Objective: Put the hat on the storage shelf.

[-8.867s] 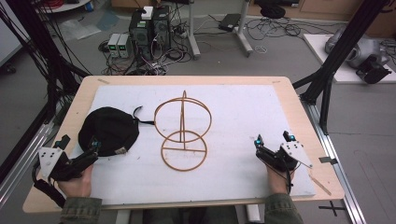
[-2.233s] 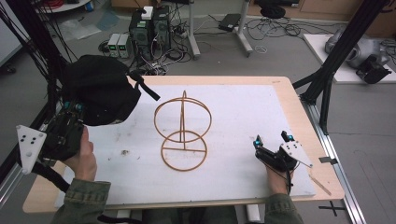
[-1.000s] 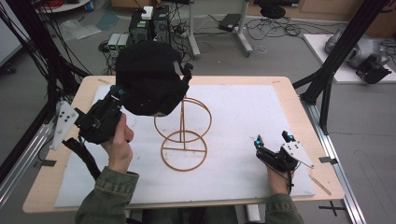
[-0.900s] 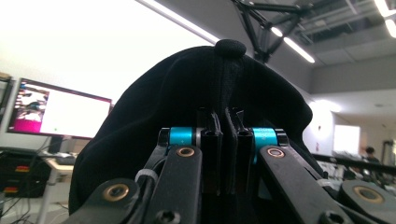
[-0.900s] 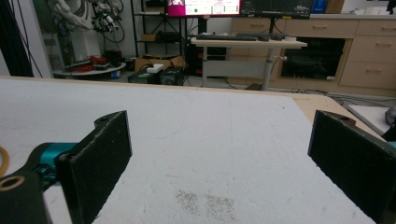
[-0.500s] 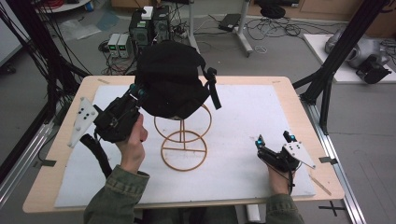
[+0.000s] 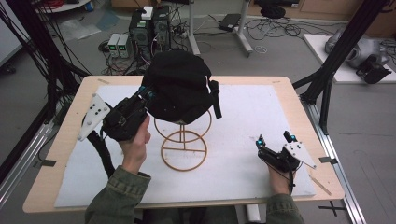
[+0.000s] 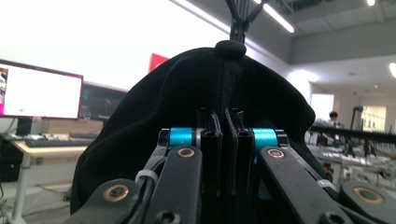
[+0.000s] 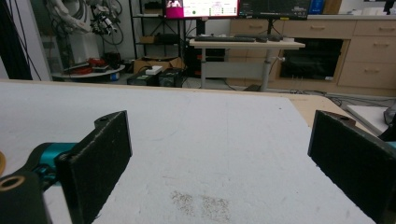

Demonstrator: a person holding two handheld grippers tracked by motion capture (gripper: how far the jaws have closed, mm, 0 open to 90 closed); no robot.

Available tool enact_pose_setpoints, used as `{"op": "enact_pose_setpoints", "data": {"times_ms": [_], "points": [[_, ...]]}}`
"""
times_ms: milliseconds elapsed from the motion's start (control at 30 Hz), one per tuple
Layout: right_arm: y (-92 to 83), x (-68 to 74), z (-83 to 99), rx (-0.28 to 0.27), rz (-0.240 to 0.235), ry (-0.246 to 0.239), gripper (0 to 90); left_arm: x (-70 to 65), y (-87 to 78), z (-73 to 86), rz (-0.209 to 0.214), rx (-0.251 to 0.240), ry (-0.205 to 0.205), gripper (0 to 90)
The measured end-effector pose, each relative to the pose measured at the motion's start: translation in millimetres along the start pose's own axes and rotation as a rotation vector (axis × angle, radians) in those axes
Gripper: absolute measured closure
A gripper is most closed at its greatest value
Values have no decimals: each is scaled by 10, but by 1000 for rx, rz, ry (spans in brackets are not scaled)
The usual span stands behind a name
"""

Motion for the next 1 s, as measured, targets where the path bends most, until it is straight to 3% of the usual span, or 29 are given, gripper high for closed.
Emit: {"op": "enact_pose_setpoints", "data": {"times_ms": [300, 533, 867, 1000], "points": [[5, 7, 3, 2, -2, -7, 53, 9, 84, 118, 26, 165, -29, 858], [5, 13, 4, 4, -5, -3, 53, 3, 133, 204, 15, 299, -15, 857], [9, 20, 4, 2, -8, -6, 53, -5, 143, 323, -15, 416, 37, 853], [6, 18, 6, 5, -6, -2, 53, -34, 126, 330, -12, 426, 50, 852]]}}
Point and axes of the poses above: each handheld gripper's, and its own axes: y roughly forward along the jaws, z roughly out of its underside, x roughly to its left, the point moved 7 cm from there along y, roughly forward along the jaws, and after that the axes turned 4 degrees about -y, right-handed, at the moved point
